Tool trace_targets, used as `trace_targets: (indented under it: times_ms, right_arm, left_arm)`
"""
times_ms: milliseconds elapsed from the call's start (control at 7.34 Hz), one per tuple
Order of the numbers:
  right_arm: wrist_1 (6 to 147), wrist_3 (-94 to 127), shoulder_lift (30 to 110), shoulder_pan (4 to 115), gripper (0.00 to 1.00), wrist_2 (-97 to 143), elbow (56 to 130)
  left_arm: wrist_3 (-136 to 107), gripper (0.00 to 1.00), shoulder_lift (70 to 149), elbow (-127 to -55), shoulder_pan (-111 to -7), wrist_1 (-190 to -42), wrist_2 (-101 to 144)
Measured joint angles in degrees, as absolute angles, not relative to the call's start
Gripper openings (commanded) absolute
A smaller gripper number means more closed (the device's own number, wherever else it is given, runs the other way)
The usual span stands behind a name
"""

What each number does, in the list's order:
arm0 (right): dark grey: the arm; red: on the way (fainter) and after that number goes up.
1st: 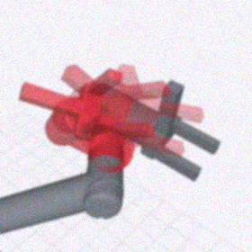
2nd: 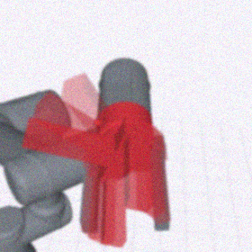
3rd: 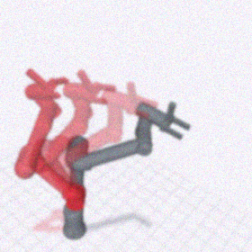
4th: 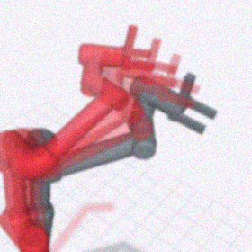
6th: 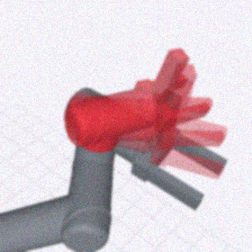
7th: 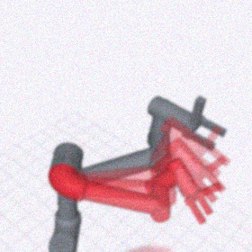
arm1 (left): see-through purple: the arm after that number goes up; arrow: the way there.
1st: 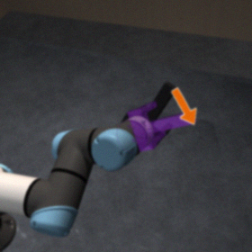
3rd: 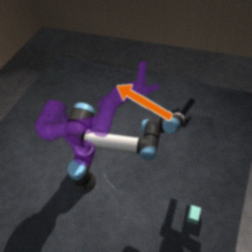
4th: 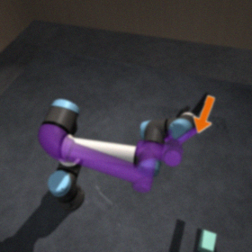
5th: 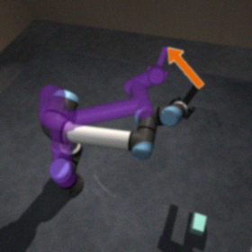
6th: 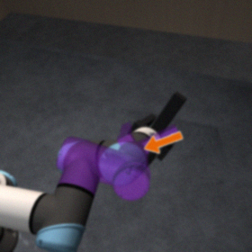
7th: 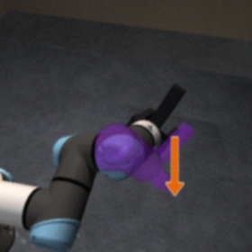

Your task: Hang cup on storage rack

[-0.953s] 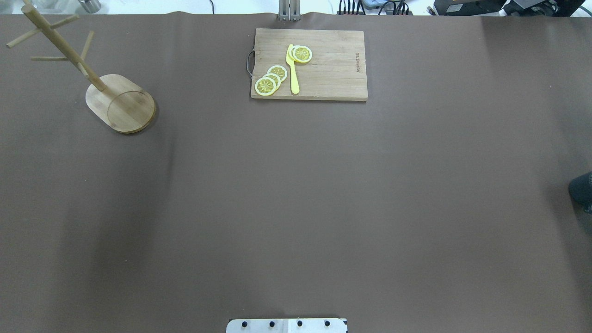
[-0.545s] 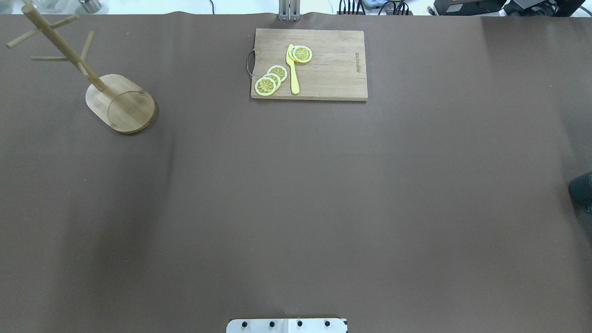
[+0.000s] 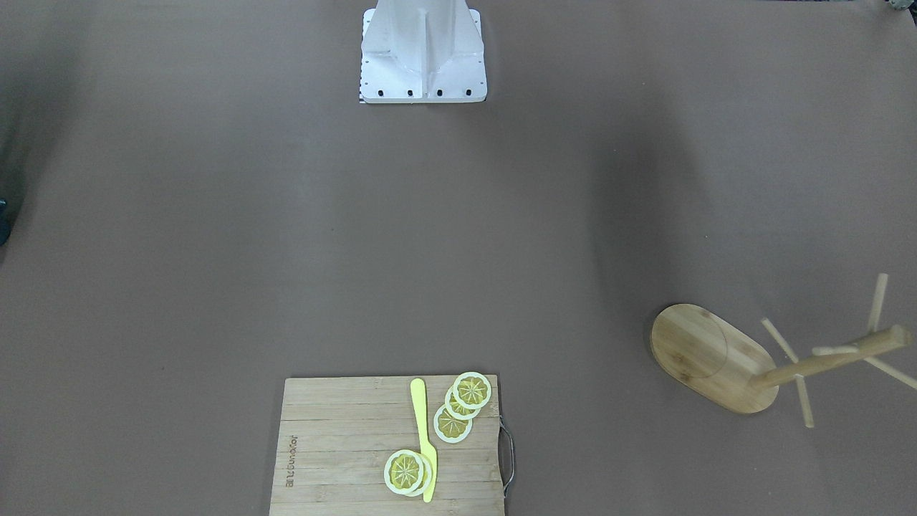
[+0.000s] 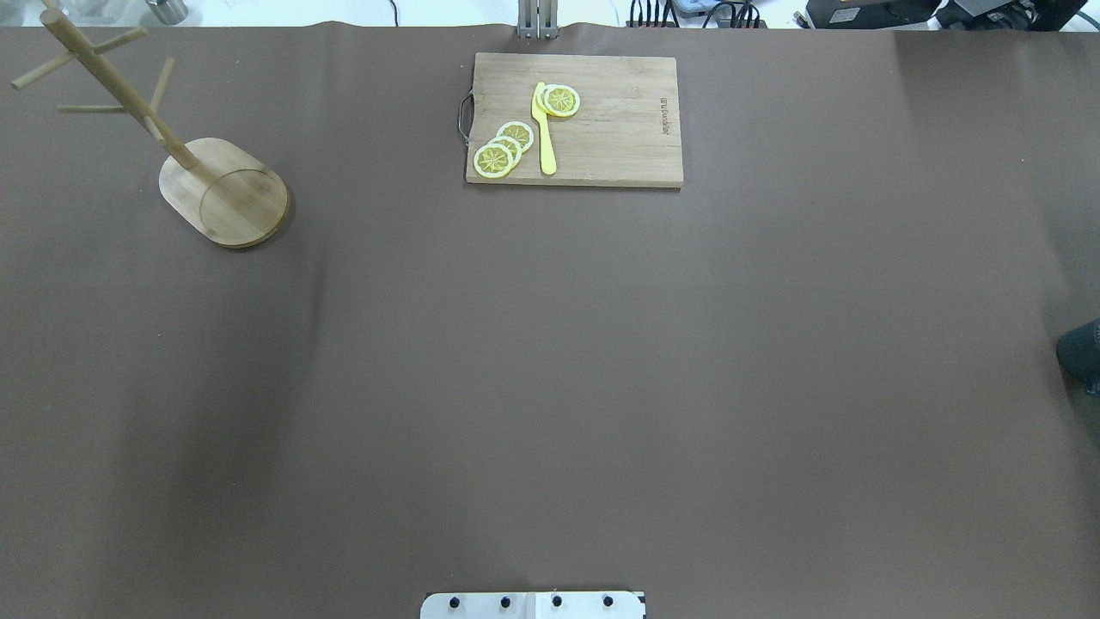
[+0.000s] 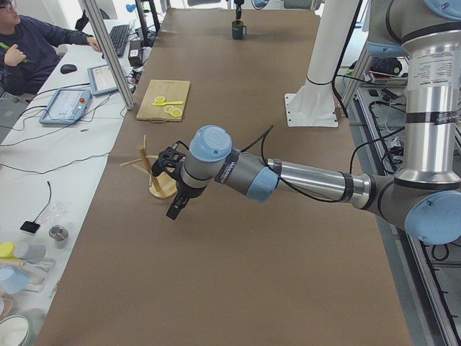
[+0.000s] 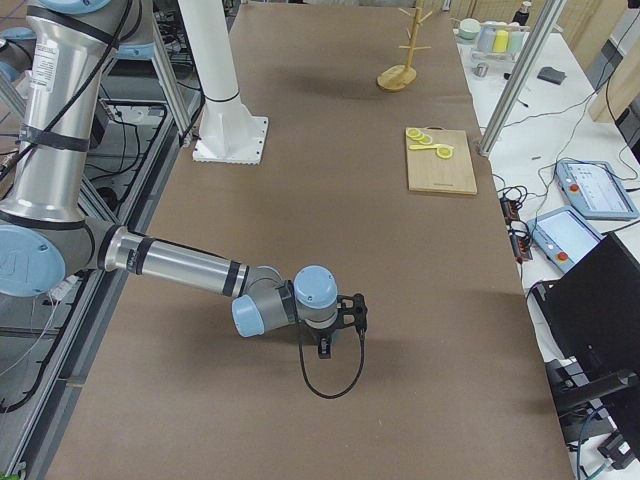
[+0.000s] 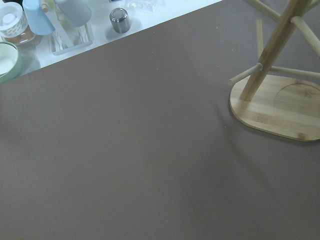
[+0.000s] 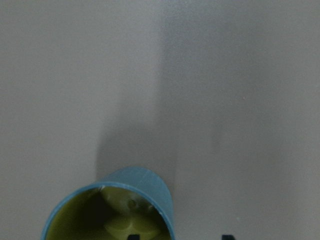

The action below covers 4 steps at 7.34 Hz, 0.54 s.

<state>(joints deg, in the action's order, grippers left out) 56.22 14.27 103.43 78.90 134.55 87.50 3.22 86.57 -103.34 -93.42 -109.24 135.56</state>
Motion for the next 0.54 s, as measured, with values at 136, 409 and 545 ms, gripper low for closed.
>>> trace_targets:
  times_ms: [136,409,545]
  right_arm:
    - [56.18,14.1,103.06,78.75,0.0,134.61,87.51]
    - [56.14,14.12,102.38,78.68,0.0,134.84,87.9]
    - [56.18,14.32,102.25,78.67,0.0,134.95,88.47]
  left_arm:
    - [3.22,0.99,86.57,-103.31,-93.42,-109.25,135.54]
    - [3.16,0.99,86.57,-103.25,-93.39,-109.19,135.51]
    - [3.05,0.99,86.57,-103.17,-93.37,-109.15,135.41]
